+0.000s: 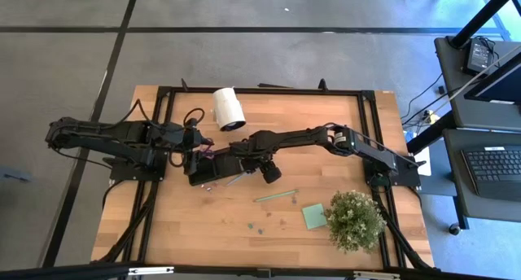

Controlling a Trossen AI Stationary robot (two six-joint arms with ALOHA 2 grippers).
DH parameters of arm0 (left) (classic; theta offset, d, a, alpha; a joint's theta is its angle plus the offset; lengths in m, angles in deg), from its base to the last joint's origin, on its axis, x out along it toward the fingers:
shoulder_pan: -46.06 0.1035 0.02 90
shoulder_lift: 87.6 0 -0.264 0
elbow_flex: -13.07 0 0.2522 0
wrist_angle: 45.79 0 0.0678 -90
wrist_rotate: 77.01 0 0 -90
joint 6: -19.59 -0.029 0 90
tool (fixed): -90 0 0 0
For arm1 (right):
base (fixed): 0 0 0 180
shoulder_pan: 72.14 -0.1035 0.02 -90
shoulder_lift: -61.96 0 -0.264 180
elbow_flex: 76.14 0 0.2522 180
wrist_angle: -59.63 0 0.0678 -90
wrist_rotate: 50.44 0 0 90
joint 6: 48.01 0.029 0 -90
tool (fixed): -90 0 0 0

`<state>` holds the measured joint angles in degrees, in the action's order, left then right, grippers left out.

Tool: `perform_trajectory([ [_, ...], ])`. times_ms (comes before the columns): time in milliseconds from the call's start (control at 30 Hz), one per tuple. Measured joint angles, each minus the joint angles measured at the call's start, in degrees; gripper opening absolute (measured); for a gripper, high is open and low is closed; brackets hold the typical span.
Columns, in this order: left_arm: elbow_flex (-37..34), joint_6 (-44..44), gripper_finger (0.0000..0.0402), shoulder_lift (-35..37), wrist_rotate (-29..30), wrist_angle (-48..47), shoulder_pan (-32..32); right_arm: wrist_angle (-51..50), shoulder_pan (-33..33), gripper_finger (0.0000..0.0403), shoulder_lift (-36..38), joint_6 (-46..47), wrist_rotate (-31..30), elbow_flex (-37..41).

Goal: Pick and place office supplies into organizer
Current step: Put the blue pencil into the black desk organizer

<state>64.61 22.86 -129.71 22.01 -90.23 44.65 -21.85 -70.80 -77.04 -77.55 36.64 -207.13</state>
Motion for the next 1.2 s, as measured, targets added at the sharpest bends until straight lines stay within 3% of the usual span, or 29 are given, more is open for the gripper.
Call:
perform_trajectory([
  [467,0.00,0.02,0.0156,0.00,0.00,0.00,0.00,4.00,0.85,0.0156,0.22,0.50,1.51,0.39],
  [900,0.00,0.02,0.0156,0.00,0.02,-0.04,0.00,8.28,0.66,0.0155,1.15,0.65,1.16,7.32],
  [1200,0.00,0.02,0.0156,0.01,0.02,-0.04,-0.01,7.65,0.59,0.0103,0.96,0.76,1.03,7.02],
])
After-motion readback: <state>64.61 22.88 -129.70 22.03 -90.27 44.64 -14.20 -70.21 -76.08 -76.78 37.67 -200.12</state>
